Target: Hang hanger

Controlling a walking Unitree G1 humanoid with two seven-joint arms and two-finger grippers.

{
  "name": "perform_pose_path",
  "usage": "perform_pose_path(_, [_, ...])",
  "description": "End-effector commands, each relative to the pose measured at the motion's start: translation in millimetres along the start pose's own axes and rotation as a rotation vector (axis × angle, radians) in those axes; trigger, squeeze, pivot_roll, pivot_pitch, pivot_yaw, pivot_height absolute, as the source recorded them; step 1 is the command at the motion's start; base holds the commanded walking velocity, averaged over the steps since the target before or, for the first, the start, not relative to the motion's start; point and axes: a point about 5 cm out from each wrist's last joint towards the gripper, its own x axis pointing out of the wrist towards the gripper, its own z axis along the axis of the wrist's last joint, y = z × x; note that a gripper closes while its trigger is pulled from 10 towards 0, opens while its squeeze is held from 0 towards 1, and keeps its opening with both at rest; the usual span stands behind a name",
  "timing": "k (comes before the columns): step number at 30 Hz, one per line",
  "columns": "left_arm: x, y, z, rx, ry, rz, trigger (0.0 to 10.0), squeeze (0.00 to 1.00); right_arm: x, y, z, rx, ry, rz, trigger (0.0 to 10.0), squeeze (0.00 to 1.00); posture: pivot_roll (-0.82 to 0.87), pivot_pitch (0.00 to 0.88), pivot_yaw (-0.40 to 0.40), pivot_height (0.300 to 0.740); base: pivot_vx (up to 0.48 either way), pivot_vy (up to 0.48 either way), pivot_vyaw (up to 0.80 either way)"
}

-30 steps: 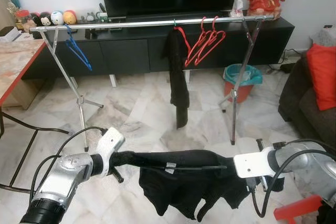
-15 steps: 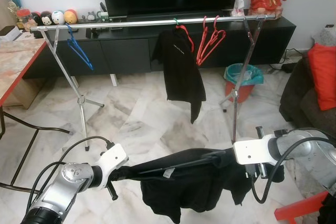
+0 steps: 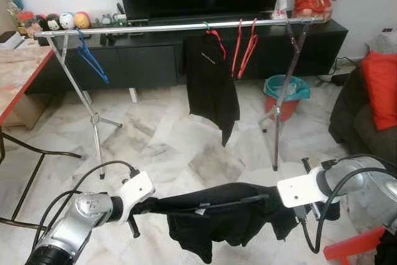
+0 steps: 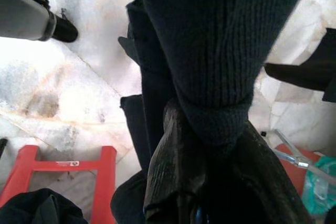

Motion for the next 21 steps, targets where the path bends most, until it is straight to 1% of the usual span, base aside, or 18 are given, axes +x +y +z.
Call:
perform_pose_path(1, [-29.0,29.8,-6,-0.086,0.020,0.170,10.0,0.00,-7.8,9.1,-40,0.086,0.221,0.043,0.0,0.00,0.03,0.000,0.042,0.740,0.000,0.000,0.00])
perform_pose_path(5, [-27.6,26.1,15,-0.118,-0.074,0.106,10.0,0.00,1.6,11.7,-34,0.078,0.207,0.051,0.0,0.00,0.03,0.000,0.040,0.740,0.000,0.000,0.00])
perform_pose_path(7, [-27.6,23.3,22,-0.127,-0.104,0.065,10.0,0.00,6.8,9.6,-30,0.081,0.199,0.022,0.0,0.00,0.03,0.000,0.039,0.740,0.000,0.000,0.00])
perform_pose_path(8, [-27.5,19.9,28,-0.123,-0.114,0.028,10.0,0.00,11.4,5.9,-26,0.075,0.199,-0.017,0.0,0.00,0.03,0.000,0.039,0.740,0.000,0.000,0.00])
perform_pose_path(11, [-27.2,15.2,34,-0.108,-0.126,-0.013,10.0,0.00,16.9,-2.4,-20,0.087,0.178,-0.095,0.0,0.00,0.04,0.000,0.041,0.740,0.000,0.000,0.00])
perform_pose_path(12, [-26.5,12.0,40,-0.105,-0.142,-0.032,10.0,0.00,21.3,-11.0,-13,0.093,0.153,-0.178,0.0,0.00,0.04,0.000,0.040,0.740,0.000,0.000,0.00])
perform_pose_path(13, [-26.4,11.4,42,-0.106,-0.144,-0.035,10.0,0.00,22.2,-12.8,-11,0.093,0.148,-0.196,0.0,0.00,0.04,0.000,0.040,0.740,0.000,0.000,0.00])
perform_pose_path(15, [-26.4,9.7,45,-0.098,-0.151,-0.045,10.0,0.00,26.4,-20.9,0,0.131,0.095,-0.271,0.0,0.00,0.04,0.000,0.038,0.740,0.000,0.000,0.00])
perform_pose_path(16, [-25.6,8.4,48,-0.095,-0.154,-0.048,10.0,0.00,30.0,-29.6,15,0.232,-0.001,-0.347,0.0,0.00,0.04,0.000,0.038,0.740,0.000,0.000,0.00])
perform_pose_path(17, [-24.4,7.8,49,-0.097,-0.156,-0.047,10.0,0.00,32.2,-34.2,29,0.314,-0.086,-0.377,0.0,0.00,0.04,0.000,0.039,0.740,0.000,0.000,0.00])
perform_pose_path(18, [-23.0,7.1,51,-0.098,-0.157,-0.048,10.0,0.00,34.3,-36.6,41,0.373,-0.156,-0.384,0.0,0.00,0.04,0.000,0.039,0.740,0.000,0.000,0.00])
perform_pose_path(20, [-21.3,4.8,53,-0.103,-0.158,-0.055,10.0,0.00,37.5,-37.2,57,0.424,-0.234,-0.374,0.0,0.00,0.04,0.000,0.040,0.740,0.000,0.000,0.00])
perform_pose_path(21, [-21.3,4.8,53,-0.103,-0.158,-0.055,10.0,0.00,37.5,-37.2,57,0.424,-0.234,-0.374,0.0,0.00,0.04,0.000,0.040,0.740,0.000,0.000,0.00])
